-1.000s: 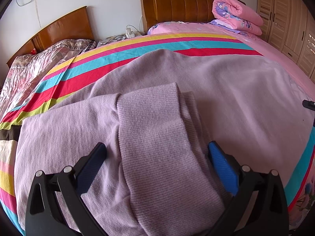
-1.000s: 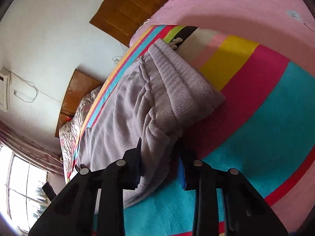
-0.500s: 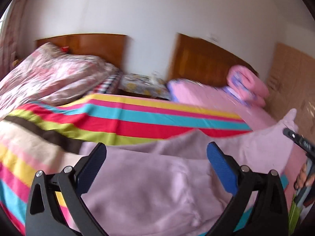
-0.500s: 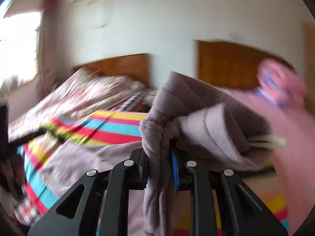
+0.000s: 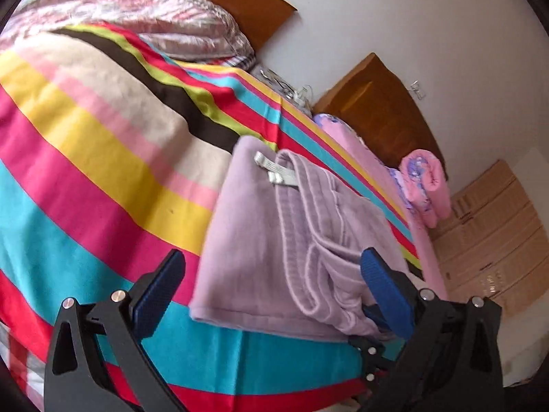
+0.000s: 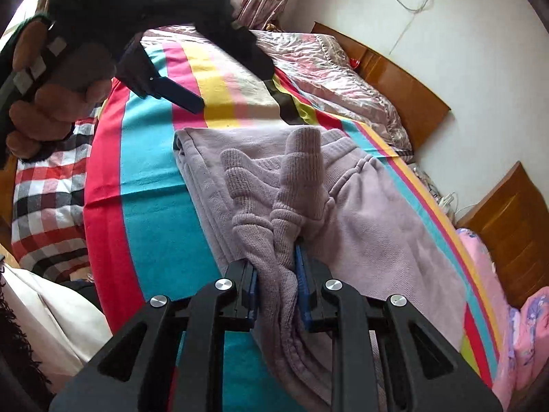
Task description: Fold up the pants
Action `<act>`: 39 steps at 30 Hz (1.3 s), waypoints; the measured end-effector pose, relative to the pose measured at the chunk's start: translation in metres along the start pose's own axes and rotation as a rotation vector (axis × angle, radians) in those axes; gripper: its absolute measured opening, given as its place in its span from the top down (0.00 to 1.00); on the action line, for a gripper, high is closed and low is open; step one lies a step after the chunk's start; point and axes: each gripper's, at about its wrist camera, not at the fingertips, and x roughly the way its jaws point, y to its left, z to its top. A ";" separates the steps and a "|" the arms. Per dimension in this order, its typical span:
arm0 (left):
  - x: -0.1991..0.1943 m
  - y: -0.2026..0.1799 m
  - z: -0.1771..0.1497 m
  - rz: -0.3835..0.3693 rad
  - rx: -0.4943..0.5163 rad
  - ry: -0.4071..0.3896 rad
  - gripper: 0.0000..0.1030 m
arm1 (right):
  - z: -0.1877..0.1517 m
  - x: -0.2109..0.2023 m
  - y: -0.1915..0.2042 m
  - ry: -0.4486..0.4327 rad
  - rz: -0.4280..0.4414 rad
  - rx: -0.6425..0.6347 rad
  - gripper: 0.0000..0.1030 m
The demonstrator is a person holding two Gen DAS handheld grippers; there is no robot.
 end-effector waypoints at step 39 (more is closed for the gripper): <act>0.049 -0.010 -0.011 -0.177 -0.100 0.231 0.01 | -0.014 0.003 -0.020 0.029 0.322 0.127 0.82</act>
